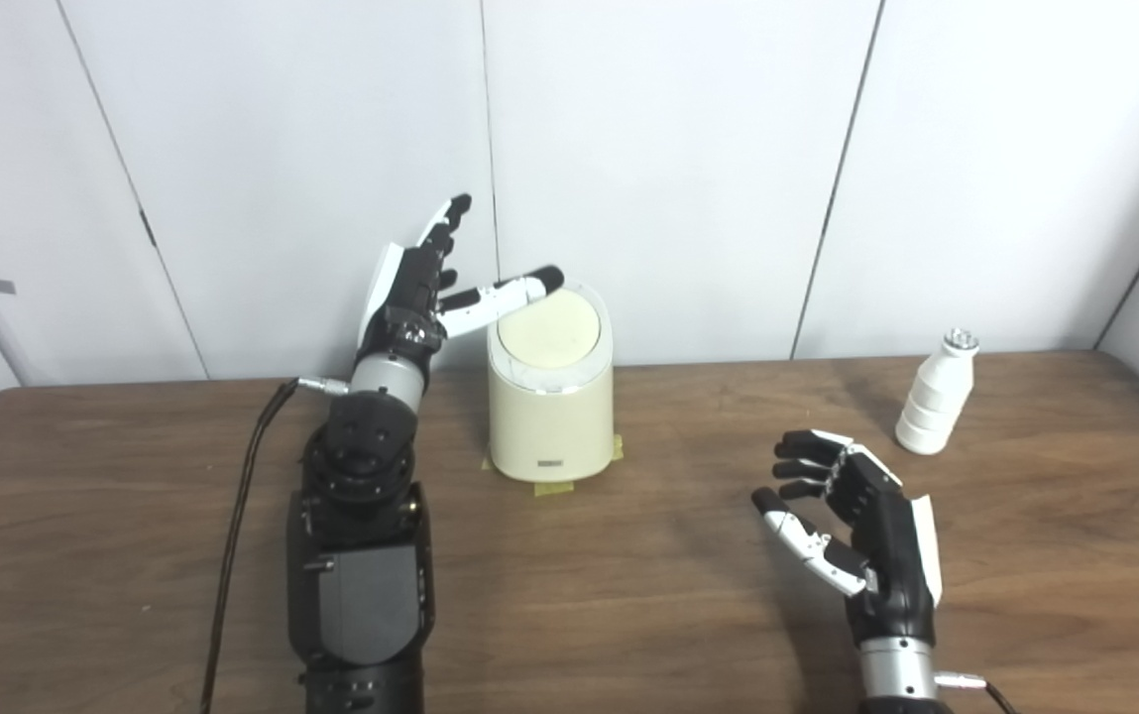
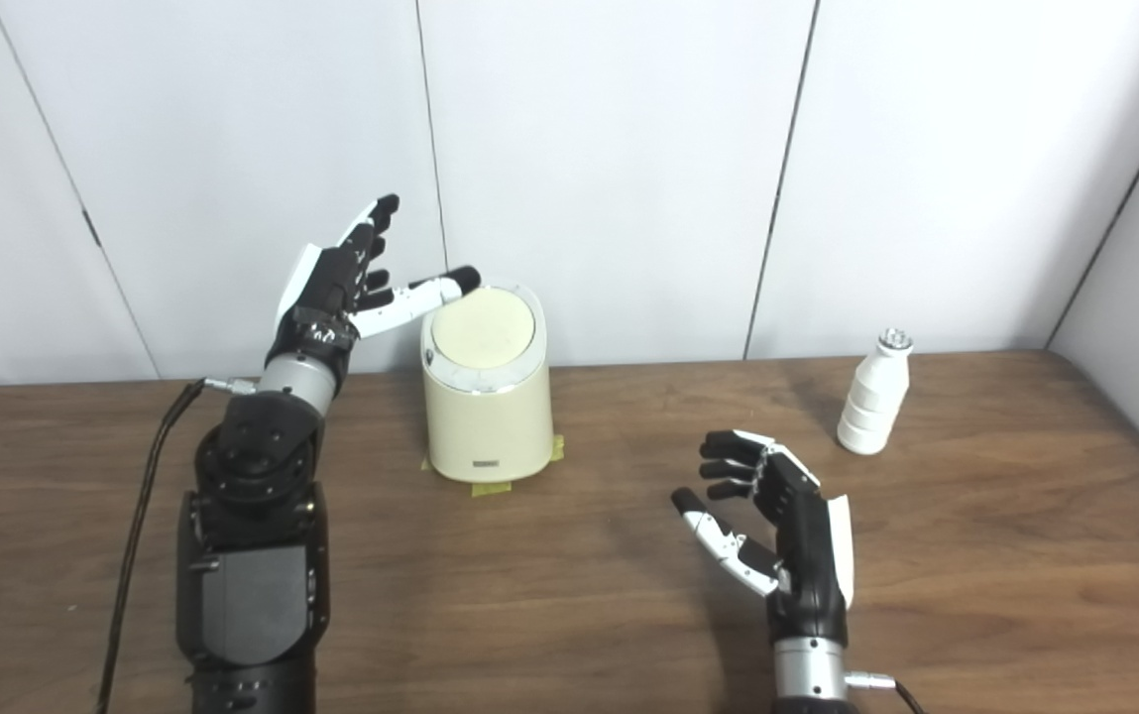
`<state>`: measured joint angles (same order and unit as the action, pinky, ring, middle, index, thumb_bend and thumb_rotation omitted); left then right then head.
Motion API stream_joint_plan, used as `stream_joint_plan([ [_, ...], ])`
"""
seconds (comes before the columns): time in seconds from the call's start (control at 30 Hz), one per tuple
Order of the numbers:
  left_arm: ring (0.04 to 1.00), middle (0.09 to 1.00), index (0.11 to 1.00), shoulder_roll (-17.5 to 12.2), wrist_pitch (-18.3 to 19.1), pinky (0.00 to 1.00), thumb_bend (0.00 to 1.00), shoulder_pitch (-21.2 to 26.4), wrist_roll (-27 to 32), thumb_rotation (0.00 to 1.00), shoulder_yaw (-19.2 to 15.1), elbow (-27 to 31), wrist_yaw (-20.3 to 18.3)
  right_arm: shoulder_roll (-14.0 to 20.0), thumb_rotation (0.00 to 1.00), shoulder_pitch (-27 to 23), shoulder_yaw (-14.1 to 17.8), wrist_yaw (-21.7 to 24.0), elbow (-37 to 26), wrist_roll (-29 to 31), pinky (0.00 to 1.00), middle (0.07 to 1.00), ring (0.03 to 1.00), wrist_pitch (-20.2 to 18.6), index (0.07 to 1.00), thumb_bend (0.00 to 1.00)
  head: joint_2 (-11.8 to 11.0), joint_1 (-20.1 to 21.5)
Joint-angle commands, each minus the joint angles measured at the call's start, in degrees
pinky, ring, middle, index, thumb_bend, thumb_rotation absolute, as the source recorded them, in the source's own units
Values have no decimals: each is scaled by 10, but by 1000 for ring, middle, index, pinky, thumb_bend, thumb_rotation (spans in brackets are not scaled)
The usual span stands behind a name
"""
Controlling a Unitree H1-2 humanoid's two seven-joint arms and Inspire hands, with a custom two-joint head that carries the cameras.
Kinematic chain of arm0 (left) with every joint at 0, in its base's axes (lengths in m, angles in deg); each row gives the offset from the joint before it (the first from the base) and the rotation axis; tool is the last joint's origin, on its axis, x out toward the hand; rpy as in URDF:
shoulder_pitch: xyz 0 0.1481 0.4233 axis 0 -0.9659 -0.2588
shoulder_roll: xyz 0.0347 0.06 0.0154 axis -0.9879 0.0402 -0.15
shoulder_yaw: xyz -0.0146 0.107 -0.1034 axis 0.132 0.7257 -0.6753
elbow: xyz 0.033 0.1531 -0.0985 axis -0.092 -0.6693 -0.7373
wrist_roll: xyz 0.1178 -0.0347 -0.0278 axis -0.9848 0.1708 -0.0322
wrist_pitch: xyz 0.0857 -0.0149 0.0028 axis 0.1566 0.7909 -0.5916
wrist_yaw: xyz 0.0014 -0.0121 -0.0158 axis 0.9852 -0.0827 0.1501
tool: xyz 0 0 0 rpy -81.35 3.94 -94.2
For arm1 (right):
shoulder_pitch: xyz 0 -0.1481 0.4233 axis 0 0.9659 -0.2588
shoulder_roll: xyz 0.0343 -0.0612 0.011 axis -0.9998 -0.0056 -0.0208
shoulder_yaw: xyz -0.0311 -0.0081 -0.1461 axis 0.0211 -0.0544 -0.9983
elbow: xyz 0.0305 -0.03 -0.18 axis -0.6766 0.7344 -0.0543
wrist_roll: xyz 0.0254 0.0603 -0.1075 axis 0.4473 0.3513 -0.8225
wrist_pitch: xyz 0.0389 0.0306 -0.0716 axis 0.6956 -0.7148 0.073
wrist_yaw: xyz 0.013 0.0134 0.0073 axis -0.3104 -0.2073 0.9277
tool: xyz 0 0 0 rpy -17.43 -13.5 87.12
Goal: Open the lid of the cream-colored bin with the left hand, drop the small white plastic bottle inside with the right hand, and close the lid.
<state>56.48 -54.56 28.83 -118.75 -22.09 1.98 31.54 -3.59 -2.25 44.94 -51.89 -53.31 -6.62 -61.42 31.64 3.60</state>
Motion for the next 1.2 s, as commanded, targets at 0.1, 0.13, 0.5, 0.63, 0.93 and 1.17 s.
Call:
stream_joint_plan([
  [0.1, 991, 1000, 1000, 6, -1, 896, 916, 27, 0, 238, 13, -9, 10, 4, 50, 3, -3, -4, 22, -21, 498, 619, 586, 18, 605, 326, 1, 3],
  [0.13, 994, 1000, 1000, 8, -1, 897, 918, 25, 6, 239, 11, -12, 12, 4, 53, 3, -2, -5, 22, -22, 495, 616, 584, 17, 604, 328, 1, 3],
  [0.5, 991, 1000, 1000, -17, -1, 898, 868, 14, 20, 354, 66, -43, 77, 1, 59, 5, 0, -5, 17, -17, 500, 619, 586, 8, 609, 332, 2, 3],
  [0.63, 993, 1000, 1000, -27, -2, 897, 855, 12, 38, 345, 77, -53, 96, 1, 64, 5, -1, -5, 15, -20, 504, 621, 588, 5, 610, 332, 2, 4],
  [0.93, 960, 999, 997, -53, -2, 830, 794, 6, 51, 412, 114, -74, 144, 1, 66, 4, 0, -3, 22, -11, 504, 624, 591, 13, 611, 337, 1, 6],
  [1.17, 944, 992, 993, -66, -1, 812, 780, 10, 44, 446, 128, -93, 170, 2, 62, 4, -2, -6, 22, -21, 498, 615, 582, 16, 605, 328, 2, 7],
])
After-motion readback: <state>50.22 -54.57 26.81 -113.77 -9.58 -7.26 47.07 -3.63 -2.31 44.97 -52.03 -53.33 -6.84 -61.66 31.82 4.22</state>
